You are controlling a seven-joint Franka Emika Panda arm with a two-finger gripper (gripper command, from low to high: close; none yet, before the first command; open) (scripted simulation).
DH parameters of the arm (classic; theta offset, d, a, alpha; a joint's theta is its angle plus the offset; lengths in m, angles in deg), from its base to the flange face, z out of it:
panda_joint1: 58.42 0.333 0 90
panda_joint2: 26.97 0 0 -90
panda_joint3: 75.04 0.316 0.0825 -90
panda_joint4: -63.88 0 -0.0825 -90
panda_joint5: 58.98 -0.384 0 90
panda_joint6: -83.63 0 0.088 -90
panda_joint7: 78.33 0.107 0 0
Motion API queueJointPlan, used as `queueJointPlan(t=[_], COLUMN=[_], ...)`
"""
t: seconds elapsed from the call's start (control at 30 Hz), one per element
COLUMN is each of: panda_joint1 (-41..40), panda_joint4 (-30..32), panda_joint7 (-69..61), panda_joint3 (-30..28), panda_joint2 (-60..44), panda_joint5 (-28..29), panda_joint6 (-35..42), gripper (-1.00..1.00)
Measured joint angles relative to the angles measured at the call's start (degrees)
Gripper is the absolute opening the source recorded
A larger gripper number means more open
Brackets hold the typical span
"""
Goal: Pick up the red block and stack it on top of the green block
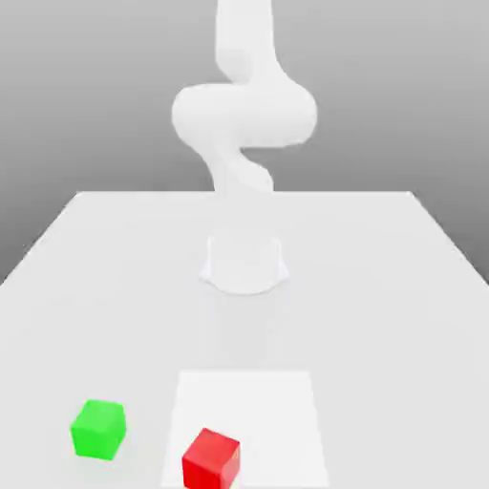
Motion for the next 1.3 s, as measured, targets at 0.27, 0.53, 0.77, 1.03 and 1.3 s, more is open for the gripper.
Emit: queueJointPlan(t=[0.27, 0.53, 0.77, 1.03, 1.3], panda_joint1=[-4.1, -6.3, -7.2, -6.5, -6.7], panda_joint4=[2.1, 4.2, 6.1, 5.5, 5.7], panda_joint7=[8.1, 15.3, 19.2, 20.8, 20.8], panda_joint3=[2.7, 3.2, 2.9, 1.9, 2.1], panda_joint2=[-17.0, -33.7, -47.9, -63.6, -62.2], panda_joint5=[3.1, 5.2, 3.5, 2.6, 2.4], panda_joint6=[-5.9, -11.7, -16.9, -27.2, -26.1], gripper=[0.0, 0.0, 0.0, -1.0, -1.0])
